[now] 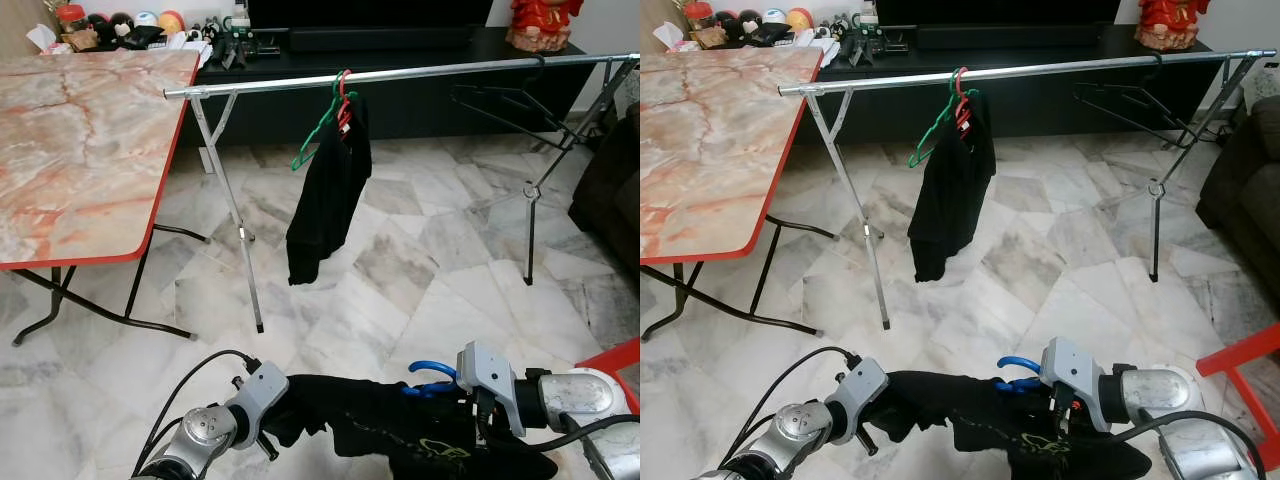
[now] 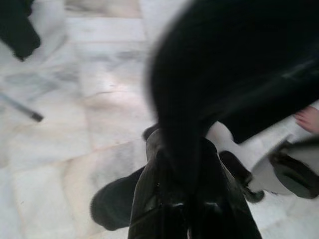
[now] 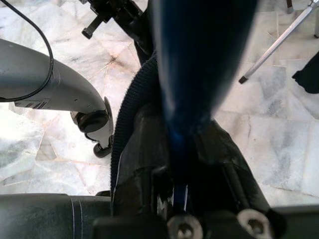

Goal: Hang hanger

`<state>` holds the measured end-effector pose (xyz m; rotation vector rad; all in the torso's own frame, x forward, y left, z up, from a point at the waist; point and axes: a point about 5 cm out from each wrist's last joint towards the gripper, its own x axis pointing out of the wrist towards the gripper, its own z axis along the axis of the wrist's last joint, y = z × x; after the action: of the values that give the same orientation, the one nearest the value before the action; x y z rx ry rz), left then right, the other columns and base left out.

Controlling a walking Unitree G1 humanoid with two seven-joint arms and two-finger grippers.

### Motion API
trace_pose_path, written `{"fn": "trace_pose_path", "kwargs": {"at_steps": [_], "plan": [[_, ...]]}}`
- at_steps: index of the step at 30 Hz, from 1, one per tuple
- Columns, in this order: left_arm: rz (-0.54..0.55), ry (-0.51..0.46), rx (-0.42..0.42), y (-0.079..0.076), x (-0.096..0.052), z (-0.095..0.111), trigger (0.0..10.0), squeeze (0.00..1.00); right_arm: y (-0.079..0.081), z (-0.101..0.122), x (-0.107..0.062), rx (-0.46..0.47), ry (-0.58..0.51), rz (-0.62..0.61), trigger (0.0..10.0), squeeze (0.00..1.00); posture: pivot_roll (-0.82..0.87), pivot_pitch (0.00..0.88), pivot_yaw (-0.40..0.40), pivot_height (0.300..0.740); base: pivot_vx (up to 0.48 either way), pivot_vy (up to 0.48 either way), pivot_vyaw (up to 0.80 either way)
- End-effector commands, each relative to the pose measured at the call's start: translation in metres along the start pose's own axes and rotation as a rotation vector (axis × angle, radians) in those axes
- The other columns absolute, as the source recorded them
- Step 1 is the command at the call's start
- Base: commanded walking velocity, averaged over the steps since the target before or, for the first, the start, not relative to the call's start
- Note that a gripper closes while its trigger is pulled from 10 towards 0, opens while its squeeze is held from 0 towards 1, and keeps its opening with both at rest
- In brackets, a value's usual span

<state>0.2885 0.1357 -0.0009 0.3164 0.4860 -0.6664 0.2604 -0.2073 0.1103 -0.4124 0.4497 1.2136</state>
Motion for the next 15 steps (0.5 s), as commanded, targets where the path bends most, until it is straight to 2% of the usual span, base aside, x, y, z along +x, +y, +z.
{"fn": "trace_pose_path", "kwargs": {"at_steps": [1,4,6,8,9,10,15], "plan": [[0.094,0.020,-0.046,0.009,-0.005,-0.007,0.0,0.00,-0.001,0.005,-0.002,-0.013,-0.030,-0.015,10.0,0.00,-0.11,0.153,0.009,0.740,0.000,0.000,0.00],[0.216,0.018,-0.094,0.024,-0.011,-0.008,0.0,0.00,-0.006,0.002,-0.002,-0.011,-0.014,-0.056,10.0,0.00,-0.11,0.151,0.010,0.740,0.000,0.000,0.00],[0.305,0.024,-0.121,0.037,-0.017,-0.010,0.0,0.00,-0.014,-0.001,-0.003,-0.008,0.017,-0.136,10.0,0.00,-0.11,0.146,0.011,0.740,0.000,0.000,0.00],[0.447,0.038,-0.190,0.054,-0.026,-0.014,0.0,0.00,-0.022,-0.008,-0.003,-0.001,0.057,-0.209,10.0,0.00,-0.10,0.142,0.009,0.740,0.000,0.000,0.00],[0.447,0.038,-0.190,0.054,-0.026,-0.014,0.0,0.00,-0.022,-0.008,-0.003,-0.001,0.057,-0.209,10.0,0.00,-0.10,0.142,0.009,0.740,0.000,0.000,0.00],[0.501,0.051,-0.199,0.060,-0.031,-0.017,0.0,0.00,-0.025,-0.010,-0.004,0.013,0.069,-0.237,10.0,0.00,-0.10,0.141,0.009,0.740,0.000,0.000,0.00],[0.646,0.057,-0.280,0.074,-0.043,-0.023,0.0,0.00,-0.035,-0.018,-0.003,0.083,0.100,-0.361,10.0,0.00,-0.10,0.139,0.009,0.740,0.000,0.000,0.00]]}}
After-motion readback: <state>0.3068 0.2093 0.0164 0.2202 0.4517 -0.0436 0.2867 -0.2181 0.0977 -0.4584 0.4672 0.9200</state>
